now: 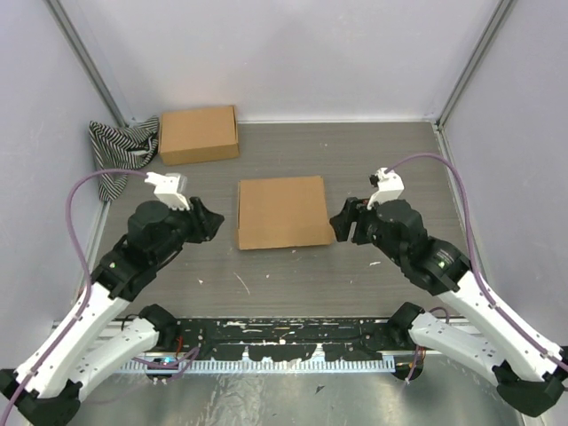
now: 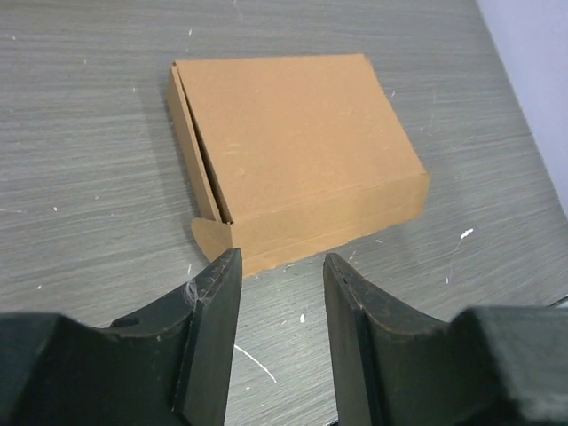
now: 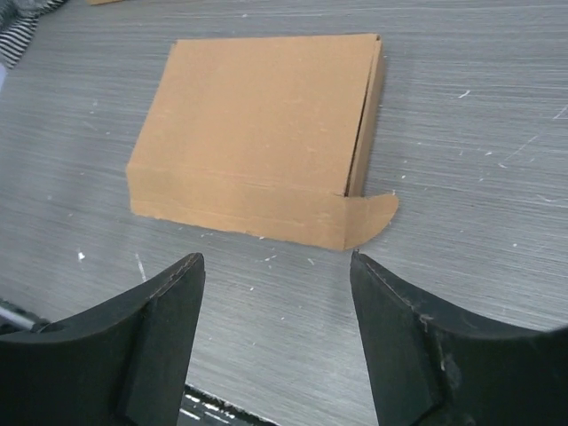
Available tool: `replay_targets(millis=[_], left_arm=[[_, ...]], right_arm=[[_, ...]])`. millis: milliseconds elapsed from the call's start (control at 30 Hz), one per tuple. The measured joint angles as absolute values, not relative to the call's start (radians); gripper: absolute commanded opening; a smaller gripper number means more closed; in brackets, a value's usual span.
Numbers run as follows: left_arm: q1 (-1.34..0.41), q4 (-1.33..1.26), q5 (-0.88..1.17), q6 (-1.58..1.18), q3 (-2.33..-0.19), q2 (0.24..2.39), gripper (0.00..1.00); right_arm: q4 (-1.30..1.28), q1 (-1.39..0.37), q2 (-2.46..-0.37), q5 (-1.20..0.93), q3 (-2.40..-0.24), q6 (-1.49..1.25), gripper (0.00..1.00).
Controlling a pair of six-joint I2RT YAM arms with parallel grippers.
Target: Fold the paper box
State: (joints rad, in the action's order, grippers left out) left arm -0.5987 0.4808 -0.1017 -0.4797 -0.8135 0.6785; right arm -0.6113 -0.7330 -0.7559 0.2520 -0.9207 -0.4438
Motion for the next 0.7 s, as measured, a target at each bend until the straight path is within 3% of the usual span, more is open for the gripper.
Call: replay_targets(millis=[233,400,700], left_arm=[[-0.599,0.479,-0.116,-0.48,-0.871,0.978,0.57],[-0.599,0.472,-0.165,-0.466,-0.931,1.195,0.6],[-0.593,0.447,-0.249,-0.422,-1.074,1.552,0.6]], right_arm=[[-0.587,-0.703,-1.096,0.328,-1.018,-0.41,0.71],[-0.489,-0.557,-1.366,0.214,-1.016,-0.374,0.67],[-0.363,-0.474,-1.567,0.104,-1.032,-0.326,0.65]])
